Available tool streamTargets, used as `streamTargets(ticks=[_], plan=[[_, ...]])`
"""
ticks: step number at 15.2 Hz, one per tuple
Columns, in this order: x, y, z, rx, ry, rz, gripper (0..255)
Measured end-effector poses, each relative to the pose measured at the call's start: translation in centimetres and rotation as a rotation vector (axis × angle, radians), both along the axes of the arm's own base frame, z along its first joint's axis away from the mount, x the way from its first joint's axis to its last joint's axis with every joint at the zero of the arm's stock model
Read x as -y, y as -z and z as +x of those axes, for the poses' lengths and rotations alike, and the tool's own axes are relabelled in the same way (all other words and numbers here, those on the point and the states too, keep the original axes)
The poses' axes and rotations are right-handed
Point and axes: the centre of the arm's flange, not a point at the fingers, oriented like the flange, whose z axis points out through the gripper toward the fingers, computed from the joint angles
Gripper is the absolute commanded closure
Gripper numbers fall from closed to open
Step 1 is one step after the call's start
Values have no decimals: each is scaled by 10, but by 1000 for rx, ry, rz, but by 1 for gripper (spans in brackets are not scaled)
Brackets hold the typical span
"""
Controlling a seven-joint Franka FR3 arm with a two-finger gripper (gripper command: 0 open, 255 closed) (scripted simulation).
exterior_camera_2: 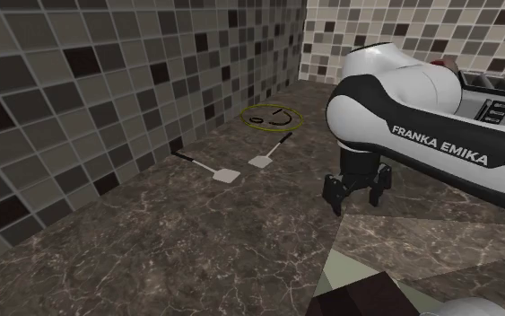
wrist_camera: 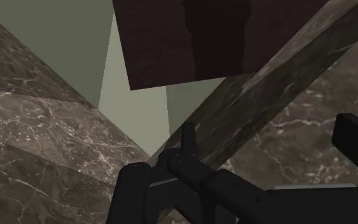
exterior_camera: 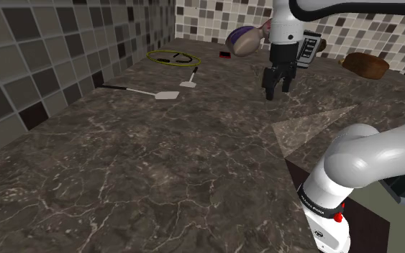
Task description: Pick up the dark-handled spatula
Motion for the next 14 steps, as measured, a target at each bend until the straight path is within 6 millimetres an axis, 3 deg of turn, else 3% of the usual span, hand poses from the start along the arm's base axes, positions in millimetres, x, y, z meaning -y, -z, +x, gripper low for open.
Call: streamTargets(ticks=[3, 14], plan=[[-5, 2, 12, 7, -25, 5, 0], [-67, 12, 126, 67, -244, 53, 0]])
